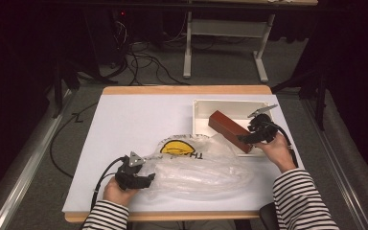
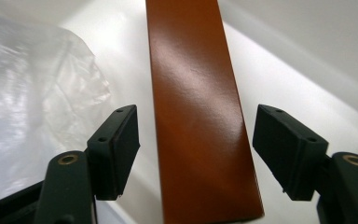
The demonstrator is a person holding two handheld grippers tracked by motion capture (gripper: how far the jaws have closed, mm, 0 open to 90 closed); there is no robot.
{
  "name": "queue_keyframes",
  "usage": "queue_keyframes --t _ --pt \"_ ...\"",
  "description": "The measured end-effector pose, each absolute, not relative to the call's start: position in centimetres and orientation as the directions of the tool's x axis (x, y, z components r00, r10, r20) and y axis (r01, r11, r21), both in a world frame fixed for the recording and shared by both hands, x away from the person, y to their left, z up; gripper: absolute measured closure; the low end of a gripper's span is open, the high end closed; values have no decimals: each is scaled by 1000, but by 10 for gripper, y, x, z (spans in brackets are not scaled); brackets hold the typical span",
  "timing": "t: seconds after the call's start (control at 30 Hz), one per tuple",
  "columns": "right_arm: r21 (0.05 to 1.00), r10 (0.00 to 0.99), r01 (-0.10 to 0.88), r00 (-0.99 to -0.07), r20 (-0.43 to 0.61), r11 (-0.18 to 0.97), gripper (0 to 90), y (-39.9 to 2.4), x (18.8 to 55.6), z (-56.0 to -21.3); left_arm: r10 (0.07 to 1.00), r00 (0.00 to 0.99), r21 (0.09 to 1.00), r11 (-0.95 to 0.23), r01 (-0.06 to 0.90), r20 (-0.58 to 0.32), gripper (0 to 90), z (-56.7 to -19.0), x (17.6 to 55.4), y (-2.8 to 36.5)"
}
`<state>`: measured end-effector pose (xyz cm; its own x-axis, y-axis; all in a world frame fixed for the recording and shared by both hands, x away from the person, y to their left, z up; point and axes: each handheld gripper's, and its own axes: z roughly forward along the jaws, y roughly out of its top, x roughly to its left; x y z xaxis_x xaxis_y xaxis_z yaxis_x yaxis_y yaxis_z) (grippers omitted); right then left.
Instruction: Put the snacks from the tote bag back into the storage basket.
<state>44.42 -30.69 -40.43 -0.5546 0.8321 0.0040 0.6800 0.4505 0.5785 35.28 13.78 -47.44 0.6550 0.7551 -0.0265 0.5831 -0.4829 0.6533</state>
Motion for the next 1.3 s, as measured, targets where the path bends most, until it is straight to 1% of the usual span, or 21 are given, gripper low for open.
queue_keyframes --t 0.03,0.13,0.27,0.37,0.43,0.53,0.63,0.73,0.9,1.3 --pt "582 827 672 -563 1 457 339 -307 442 -402 755 655 653 -483 583 -26 350 -474 353 138" --pt "604 828 659 -560 -3 448 418 -305 432 -395 755 656 653 -483 583 -27 350 -474 353 138" --pt "627 822 647 -570 19 434 549 -303 422 -388 755 656 653 -484 582 -26 350 -474 353 138" --pt "618 810 646 -586 25 448 646 -298 414 -385 755 655 653 -483 583 -26 350 -474 353 138" --pt "604 801 648 -598 26 464 693 -294 410 -385 755 656 653 -483 583 -27 350 -474 353 138" --pt "594 780 651 -623 61 473 765 -291 408 -387 754 656 653 -484 582 -26 350 -474 353 138" --pt "567 780 667 -622 66 484 819 -289 408 -395 754 657 653 -484 582 -26 350 -474 353 138" --pt "533 794 693 -605 64 485 838 -289 410 -404 753 657 654 -485 581 -26 350 -474 353 138" --pt "509 814 718 -578 56 475 850 -290 414 -414 753 657 653 -484 582 -27 349 -474 353 138" --pt "493 832 739 -552 54 459 852 -291 420 -421 753 657 653 -485 581 -26 349 -474 353 138"
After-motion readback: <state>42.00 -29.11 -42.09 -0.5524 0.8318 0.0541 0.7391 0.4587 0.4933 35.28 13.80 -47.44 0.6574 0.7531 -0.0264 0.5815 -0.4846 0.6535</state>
